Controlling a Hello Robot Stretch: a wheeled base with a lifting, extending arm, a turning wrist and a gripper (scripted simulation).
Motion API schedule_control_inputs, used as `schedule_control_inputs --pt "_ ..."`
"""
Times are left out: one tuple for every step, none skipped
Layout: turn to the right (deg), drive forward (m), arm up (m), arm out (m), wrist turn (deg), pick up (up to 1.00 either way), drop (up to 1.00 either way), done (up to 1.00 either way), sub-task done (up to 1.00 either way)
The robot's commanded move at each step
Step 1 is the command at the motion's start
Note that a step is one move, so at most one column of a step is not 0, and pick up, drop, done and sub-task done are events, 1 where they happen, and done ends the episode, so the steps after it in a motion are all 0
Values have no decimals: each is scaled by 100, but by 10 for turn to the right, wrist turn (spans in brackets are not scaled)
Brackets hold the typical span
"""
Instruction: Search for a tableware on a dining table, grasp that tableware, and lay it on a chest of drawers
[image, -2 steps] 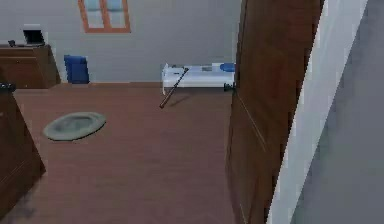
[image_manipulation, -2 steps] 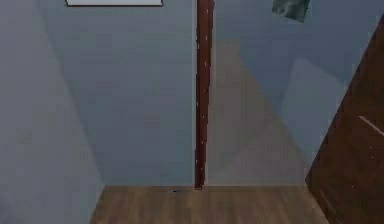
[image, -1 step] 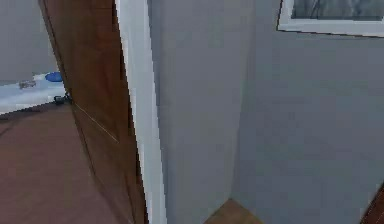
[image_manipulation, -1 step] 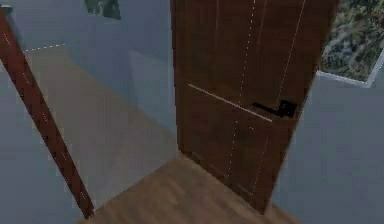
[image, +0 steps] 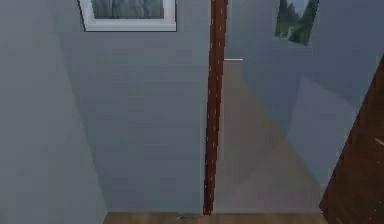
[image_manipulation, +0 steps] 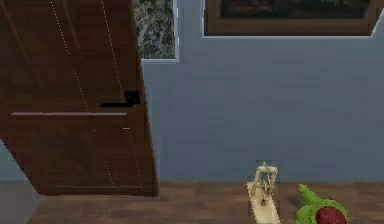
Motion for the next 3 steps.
schedule_control_inputs --pt "240 0 0 0 0 0 0 0 0" --pt "30 0 0 0 0 0 0 0 0" --pt "0 100 0 0 0 0 0 0 0"
